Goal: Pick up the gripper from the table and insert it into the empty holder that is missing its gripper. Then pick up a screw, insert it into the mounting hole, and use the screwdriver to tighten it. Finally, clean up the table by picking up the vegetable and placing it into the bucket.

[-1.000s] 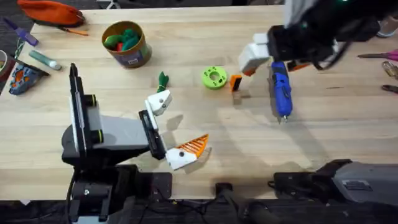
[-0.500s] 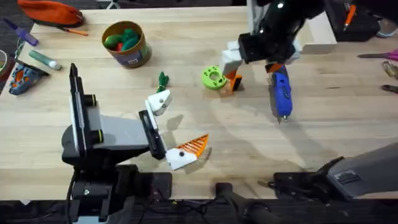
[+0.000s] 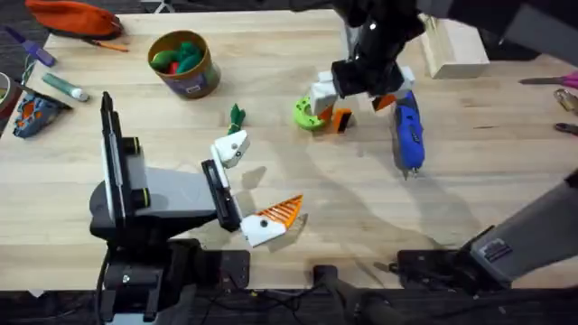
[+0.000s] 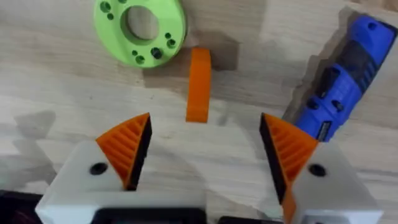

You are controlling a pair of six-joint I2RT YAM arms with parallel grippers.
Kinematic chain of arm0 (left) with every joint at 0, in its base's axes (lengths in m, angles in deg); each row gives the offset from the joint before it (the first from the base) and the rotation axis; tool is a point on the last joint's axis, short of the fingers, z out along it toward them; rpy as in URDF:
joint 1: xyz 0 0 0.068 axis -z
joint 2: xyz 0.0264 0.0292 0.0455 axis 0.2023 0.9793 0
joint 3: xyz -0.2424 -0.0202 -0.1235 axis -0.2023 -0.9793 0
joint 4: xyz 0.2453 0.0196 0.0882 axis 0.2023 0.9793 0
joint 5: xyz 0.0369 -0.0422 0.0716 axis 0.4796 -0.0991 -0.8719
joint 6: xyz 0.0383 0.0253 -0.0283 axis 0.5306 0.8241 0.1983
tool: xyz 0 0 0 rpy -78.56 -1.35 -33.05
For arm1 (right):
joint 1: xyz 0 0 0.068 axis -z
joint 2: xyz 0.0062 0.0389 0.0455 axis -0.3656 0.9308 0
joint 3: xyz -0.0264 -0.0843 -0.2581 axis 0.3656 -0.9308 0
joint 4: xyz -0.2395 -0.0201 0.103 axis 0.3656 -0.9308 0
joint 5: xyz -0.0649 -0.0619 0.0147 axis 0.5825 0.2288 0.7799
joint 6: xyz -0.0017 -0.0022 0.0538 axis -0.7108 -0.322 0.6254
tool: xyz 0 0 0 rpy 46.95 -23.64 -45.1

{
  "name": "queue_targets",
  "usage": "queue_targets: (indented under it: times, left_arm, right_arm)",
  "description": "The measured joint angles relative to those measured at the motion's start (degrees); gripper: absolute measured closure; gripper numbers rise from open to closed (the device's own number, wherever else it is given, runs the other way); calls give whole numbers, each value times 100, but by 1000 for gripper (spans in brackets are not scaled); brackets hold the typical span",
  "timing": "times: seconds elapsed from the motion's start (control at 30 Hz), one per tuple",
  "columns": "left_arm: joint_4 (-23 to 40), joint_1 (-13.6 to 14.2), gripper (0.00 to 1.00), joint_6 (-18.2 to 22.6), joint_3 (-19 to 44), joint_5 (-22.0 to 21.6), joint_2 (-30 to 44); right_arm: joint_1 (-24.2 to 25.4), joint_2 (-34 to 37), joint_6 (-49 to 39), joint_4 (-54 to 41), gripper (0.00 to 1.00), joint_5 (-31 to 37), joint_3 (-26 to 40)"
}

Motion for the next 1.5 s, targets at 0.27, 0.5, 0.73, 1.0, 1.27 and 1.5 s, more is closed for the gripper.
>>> queue_targets:
  times: [0.27,0.5,0.73,1.0,1.27,1.5]
  left_arm:
    - [0,0,15,2,0,-2,0]
    - [0,0,15,0,0,-1,2]
    - [0,0,16,2,0,0,1]
    - [0,0,15,2,0,0,0]
    - [0,0,14,0,0,-1,1]
    - [0,0,15,0,0,-1,1]
  right_arm:
    - [0,391,265,264,48,-2,0]
    - [0,481,376,371,92,0,0]
    - [0,568,441,434,148,0,2]
    - [2,677,492,484,313,0,2]
    - [2,677,504,510,414,-2,2]
    - [2,677,503,460,460,-2,2]
